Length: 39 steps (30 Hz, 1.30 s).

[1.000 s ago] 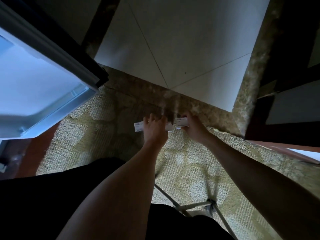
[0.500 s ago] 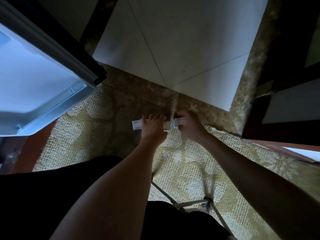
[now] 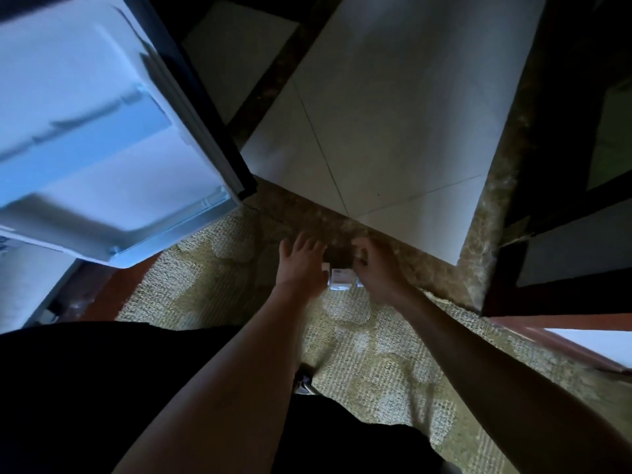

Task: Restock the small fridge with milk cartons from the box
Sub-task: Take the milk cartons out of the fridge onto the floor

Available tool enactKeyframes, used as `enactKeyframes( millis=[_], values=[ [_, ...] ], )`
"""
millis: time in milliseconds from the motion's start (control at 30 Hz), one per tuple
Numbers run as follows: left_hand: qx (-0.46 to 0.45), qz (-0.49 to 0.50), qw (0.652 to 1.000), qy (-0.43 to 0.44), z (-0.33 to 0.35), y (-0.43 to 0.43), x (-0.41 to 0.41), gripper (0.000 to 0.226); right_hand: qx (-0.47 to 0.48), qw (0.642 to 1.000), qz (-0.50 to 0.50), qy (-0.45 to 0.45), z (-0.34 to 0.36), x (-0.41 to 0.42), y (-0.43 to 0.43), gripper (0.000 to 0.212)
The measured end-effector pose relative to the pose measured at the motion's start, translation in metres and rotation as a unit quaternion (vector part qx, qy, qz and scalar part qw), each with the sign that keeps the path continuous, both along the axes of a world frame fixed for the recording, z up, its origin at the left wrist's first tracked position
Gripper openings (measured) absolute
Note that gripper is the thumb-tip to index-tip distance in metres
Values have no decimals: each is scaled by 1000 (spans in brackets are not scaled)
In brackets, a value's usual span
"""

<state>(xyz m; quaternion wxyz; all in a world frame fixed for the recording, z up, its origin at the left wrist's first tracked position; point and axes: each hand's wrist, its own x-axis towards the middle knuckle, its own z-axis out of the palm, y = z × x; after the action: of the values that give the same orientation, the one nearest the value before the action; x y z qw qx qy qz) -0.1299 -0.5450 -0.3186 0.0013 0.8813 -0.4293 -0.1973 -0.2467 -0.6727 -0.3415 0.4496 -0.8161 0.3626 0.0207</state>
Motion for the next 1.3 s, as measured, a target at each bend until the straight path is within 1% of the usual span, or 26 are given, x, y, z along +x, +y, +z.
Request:
enactKeyframes(
  millis=[167,233,333,400,467,600,767,900,1000,1133,1300],
  values=[
    [-14,26,999,-46,45,29,24,68,-68,994,82,-39,55,28,18,42],
    [-21,42,997,-69,65,46,32,65,-84,989,113,-49,76,40,28,41],
    [-27,63,993,-100,94,72,40,60,-126,976,155,-80,103,59,45,40],
    [-27,73,991,-110,112,89,43,61,-142,967,189,-91,121,71,56,40],
    [-46,99,987,-116,134,104,45,60,-156,958,221,-99,142,82,68,41],
    [-76,140,973,-169,179,142,55,53,-168,944,261,-117,183,103,93,43],
    [-76,195,958,-194,226,192,75,53,-171,923,308,-154,227,130,131,43],
    [-107,217,946,-216,261,237,89,49,-169,894,370,-186,260,155,168,44],
    [-133,236,930,-249,285,276,98,46,-194,867,417,-192,283,172,202,45],
    [-135,289,913,-254,306,333,98,45,-212,840,461,-191,314,191,252,47],
    [-117,325,901,-262,314,393,94,53,-210,820,498,-188,342,210,312,50]
  ],
)
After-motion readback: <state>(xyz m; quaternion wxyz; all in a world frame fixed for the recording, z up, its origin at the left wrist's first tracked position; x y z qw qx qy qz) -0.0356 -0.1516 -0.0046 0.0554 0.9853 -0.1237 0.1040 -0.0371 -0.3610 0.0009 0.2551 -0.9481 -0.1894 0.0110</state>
